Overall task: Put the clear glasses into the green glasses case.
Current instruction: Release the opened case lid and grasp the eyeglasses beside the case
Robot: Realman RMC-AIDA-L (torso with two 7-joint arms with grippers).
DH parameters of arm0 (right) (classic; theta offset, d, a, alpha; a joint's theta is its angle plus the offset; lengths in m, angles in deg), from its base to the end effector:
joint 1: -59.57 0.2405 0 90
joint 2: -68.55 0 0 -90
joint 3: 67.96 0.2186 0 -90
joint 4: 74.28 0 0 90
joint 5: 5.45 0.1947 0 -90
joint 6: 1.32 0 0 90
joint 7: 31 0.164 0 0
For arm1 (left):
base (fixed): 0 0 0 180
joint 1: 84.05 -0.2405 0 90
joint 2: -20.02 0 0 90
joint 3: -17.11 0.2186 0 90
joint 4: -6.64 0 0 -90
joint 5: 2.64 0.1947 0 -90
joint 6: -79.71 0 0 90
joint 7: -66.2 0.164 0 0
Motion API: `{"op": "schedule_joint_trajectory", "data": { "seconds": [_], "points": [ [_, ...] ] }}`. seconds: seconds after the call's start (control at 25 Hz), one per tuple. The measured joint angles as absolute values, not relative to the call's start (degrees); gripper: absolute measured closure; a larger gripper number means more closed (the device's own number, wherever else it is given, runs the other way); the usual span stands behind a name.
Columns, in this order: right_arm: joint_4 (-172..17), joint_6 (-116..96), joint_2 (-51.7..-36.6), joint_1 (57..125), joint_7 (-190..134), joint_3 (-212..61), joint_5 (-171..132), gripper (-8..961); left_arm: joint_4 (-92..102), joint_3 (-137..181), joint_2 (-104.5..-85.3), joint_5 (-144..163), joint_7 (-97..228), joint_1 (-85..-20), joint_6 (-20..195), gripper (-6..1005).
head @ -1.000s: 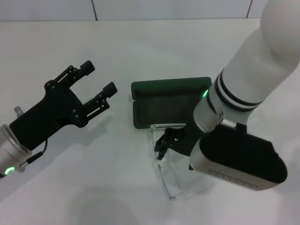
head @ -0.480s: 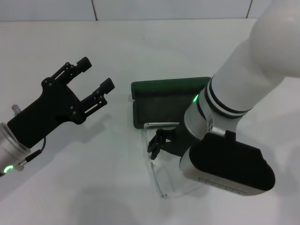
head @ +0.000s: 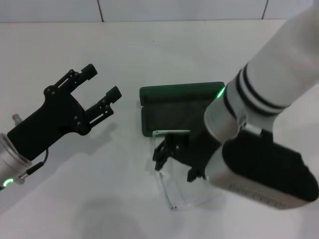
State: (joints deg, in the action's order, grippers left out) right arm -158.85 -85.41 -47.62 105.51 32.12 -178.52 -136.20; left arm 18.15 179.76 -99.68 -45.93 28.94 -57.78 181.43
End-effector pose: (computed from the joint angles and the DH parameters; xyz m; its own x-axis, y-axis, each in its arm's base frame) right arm 0.0542 0.2637 -0.0786 0.1472 0.9845 0.0949 0.9246 -0.1711 0.3402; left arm -0.2339 0.2600 0.0025 0.5694 -0.0519 0.8204 0.5035 -0.7669 -0.3979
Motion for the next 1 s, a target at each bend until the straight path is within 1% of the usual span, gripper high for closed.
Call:
{"op": "schedule_joint_trajectory", "data": {
  "seconds": [0.44,1.0],
  "points": [
    [-154.02,-73.28,-47.64,108.91,36.12,-193.78,-141.25,294,18.15,179.8,-99.63,-45.63,28.93,-58.79,181.56,227],
    [-152.64,-67.41,-47.63,108.99,37.73,-194.54,-143.78,294,18.15,179.8,-99.51,-45.94,28.93,-59.2,181.67,227]
  ]
}}
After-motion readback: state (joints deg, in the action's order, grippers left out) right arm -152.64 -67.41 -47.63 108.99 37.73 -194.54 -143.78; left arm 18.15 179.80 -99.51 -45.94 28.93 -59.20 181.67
